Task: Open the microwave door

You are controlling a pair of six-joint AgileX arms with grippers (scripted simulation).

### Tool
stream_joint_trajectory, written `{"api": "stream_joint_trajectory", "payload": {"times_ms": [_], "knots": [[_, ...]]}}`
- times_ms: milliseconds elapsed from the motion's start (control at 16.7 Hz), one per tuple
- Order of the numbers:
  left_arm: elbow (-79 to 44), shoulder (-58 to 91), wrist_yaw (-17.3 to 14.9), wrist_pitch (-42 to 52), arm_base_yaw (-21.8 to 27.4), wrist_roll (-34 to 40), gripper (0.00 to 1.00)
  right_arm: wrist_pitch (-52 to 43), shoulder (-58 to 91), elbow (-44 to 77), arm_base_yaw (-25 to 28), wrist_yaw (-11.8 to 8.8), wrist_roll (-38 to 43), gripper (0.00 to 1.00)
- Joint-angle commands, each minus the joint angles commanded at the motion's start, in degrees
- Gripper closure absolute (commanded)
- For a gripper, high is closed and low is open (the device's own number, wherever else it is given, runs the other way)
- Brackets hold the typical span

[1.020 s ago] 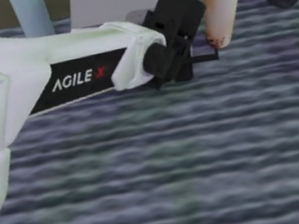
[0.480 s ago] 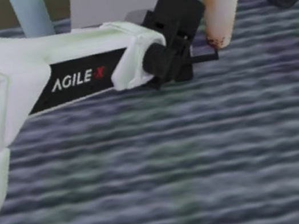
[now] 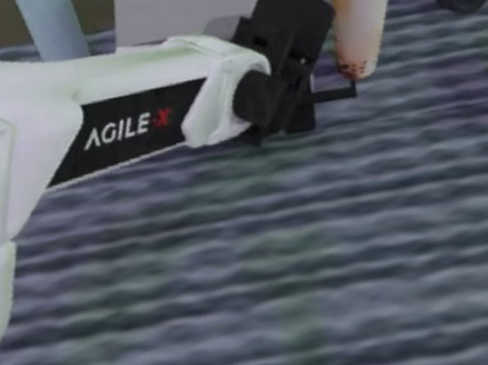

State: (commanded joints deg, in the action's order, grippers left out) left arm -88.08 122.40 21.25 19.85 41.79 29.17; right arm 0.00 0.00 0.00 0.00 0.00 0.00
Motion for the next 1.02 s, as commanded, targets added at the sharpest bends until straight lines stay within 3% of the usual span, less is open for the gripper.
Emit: {"api": "stream_joint_trajectory", "payload": {"times_ms": [1020], "knots": [[2.29, -1.38, -1.15, -1.51, -0.18, -1.71, 1.00, 0.00, 0.00, 0.00, 0.00, 0.00, 0.00, 0.00]]}}
